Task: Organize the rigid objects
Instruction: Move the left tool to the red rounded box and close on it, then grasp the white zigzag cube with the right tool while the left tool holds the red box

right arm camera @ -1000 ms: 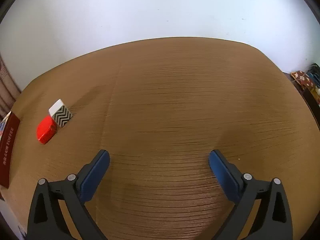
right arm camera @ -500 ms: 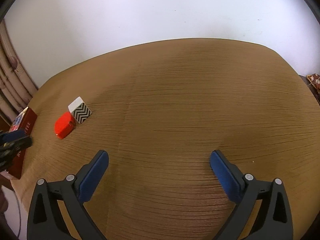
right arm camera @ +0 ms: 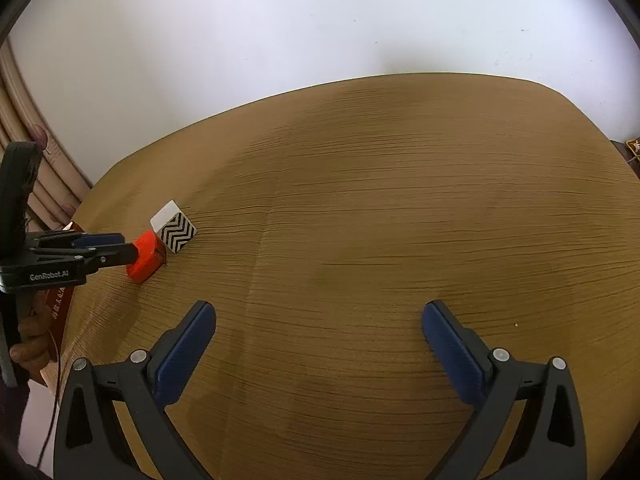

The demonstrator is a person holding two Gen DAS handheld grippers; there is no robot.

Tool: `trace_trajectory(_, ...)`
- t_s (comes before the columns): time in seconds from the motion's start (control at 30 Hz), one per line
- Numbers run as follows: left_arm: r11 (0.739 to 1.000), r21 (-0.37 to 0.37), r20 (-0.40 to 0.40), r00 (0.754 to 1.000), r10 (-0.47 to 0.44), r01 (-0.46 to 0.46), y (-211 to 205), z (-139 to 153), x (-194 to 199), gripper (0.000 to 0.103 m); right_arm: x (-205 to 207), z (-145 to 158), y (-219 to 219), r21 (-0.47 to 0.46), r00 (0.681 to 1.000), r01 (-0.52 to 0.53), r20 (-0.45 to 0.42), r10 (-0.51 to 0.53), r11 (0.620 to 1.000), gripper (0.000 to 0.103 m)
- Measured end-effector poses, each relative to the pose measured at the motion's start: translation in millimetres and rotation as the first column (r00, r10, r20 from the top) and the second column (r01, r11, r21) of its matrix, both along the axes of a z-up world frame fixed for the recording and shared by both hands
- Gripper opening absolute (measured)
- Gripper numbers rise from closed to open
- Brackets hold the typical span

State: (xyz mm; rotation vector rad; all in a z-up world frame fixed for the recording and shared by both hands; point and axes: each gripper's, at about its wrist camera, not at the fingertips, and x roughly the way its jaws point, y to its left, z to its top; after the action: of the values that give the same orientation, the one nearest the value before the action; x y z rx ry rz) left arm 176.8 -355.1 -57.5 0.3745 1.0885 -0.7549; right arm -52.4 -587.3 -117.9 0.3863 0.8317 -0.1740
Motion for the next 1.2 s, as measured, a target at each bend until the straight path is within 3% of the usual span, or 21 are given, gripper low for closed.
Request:
trace_trajectory(0.17,0.994,-0.028,-0.047,0.994,-0.103,0.102,-4,-3,9,0.047,-2,0,-1,-0.001,1.000,0.000,-0.001,0.000,1.000,0.103)
trace_trajectory(0.33,0.984,0.024,-0.062,0.983,-0.173,0.175,-11,-13,4,0.051,-3,0,-2,-0.001,1.000,0.000,-0.001,0.000,1.000,0.103)
trace_trajectory(0.57,0.980,0.069,-0.045,0.982,-0.182,0.185,-30,-11,3,0.051,-2,0,0,-0.001,1.000,0.000,-0.001,0.000,1.000,0.103)
trace_trajectory(0.77,0.991,0.047,0.003,0.992,-0.129,0.129,-40,-20,-11,0.051,-2,0,0,-0.002,1.000,0.001,-0.001,-0.001,1.000,0.103)
trace_trajectory(0.93,1.000,0.004,0.020,1.000,-0.003,0.003,-15,-20,-29,0.048,-2,-2,1,-0.005,1.000,0.001,-0.004,-0.001,1.000,0.103)
trace_trajectory(1.2,0.976,-0.039,0.031,0.976,0.214,-0.213,46,-22,-64,0.048,0,-1,10,-0.051,1.000,0.002,-0.022,-0.003,0.999,0.103)
